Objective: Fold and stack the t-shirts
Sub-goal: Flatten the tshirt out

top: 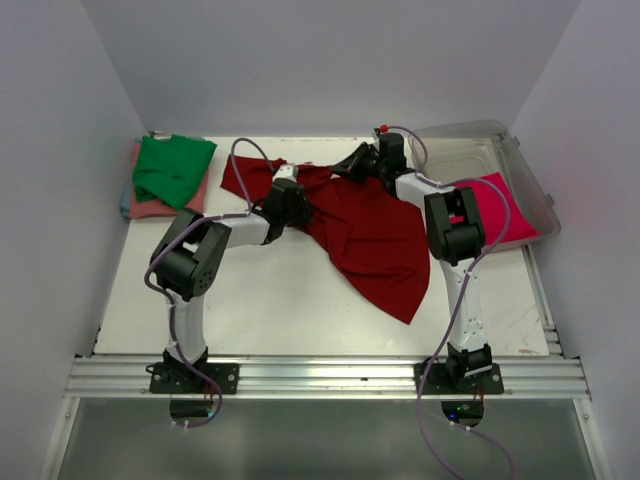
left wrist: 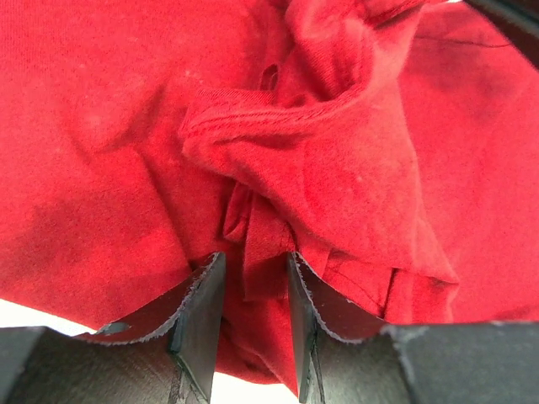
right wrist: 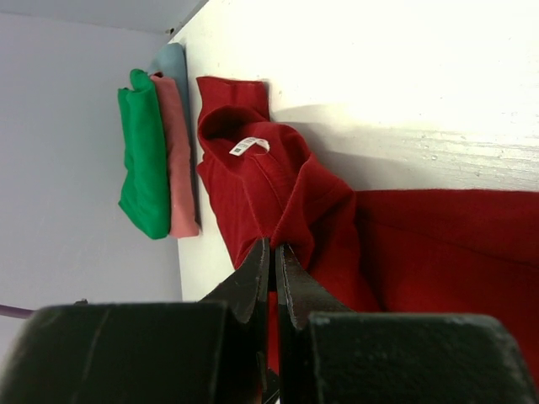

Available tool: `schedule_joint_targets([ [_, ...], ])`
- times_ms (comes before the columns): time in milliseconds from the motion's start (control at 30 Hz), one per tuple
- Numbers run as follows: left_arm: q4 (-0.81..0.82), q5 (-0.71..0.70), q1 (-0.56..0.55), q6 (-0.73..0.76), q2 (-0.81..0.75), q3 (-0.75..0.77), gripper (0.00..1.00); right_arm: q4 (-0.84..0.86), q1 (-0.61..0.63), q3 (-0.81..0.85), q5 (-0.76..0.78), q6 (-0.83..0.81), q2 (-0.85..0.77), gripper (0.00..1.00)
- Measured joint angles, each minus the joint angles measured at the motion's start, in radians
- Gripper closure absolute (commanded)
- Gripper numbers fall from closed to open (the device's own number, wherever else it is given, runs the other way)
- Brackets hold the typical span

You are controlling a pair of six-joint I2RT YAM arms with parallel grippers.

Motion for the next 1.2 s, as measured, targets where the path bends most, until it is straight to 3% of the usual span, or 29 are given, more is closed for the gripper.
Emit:
schedule_joint_targets([
  [433,0.075,0.032,-0.001,0.0,0.036,0.001,0.64,0.002,-0.001,-0.002,-0.001,0.0,0.001,1.0],
  [533,0.113,0.051,-0.001,-0.002,0.042,-0.011,0.72,0.002,-0.001,-0.004,-0.001,0.0,0.001,1.0],
  [567,0.124,0.058,-0.001,-0.002,0.042,-0.015,0.86,0.002,-0.001,-0.005,-0.001,0.0,0.001,1.0],
  [633,0.14,0.066,-0.001,-0.009,0.042,-0.025,0.99,0.002,-0.001,-0.006,-0.001,0.0,0.001,1.0],
  [967,0.162,0.093,-0.001,-0.009,0.028,-0.055,1.0,0.003,-0.003,-0.016,-0.003,0.0,0.001,1.0],
  [1200,0.034,0.096,-0.003,-0.026,-0.127,-0.076,1.0,0.003,-0.008,-0.016,-0.003,0.0,0.001,1.0],
])
